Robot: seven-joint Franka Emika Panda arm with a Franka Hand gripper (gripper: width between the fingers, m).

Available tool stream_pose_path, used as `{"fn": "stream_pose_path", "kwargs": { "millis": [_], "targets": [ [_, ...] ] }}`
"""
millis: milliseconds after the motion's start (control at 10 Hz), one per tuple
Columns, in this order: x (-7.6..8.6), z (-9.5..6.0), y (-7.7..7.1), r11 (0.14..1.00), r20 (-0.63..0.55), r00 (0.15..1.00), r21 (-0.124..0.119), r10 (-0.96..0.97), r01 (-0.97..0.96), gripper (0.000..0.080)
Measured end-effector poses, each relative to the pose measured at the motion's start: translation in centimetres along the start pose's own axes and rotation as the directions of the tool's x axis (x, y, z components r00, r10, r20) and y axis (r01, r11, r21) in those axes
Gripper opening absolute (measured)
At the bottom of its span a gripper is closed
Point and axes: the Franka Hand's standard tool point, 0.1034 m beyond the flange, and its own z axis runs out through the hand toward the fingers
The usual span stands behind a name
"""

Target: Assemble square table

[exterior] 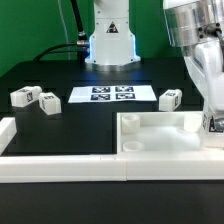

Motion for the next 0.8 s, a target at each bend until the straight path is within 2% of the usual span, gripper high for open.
{"fn": "stream_pose_path", "kwargs": {
  "millis": [100, 200, 300, 400, 500, 700, 800],
  "targets": [
    [0.05, -0.04, 0.01, 0.997, -0.002, 0.997, -0.003, -0.079, 0.079, 0.0293],
    [0.20, -0.18, 0.00, 0.972, 0.003, 0.972, -0.014, -0.235, 0.235, 0.0493],
    [0.51, -0.17, -0.01, 0.900, 0.003, 0.900, -0.015, -0.437, 0.437, 0.0493],
    [0.46, -0.08, 0.13, 0.844, 0.008, 0.844, -0.019, -0.536, 0.536, 0.0615],
    [0.46, -0.08, 0.13, 0.836, 0.008, 0.836, -0.020, -0.548, 0.548, 0.0639],
    [0.54, -0.10, 0.11, 0.744, 0.010, 0.744, -0.019, -0.668, 0.668, 0.0648],
    [0.63, -0.18, 0.24, 0.634, 0.009, 0.635, -0.046, -0.772, 0.772, 0.0649]
  ]
}}
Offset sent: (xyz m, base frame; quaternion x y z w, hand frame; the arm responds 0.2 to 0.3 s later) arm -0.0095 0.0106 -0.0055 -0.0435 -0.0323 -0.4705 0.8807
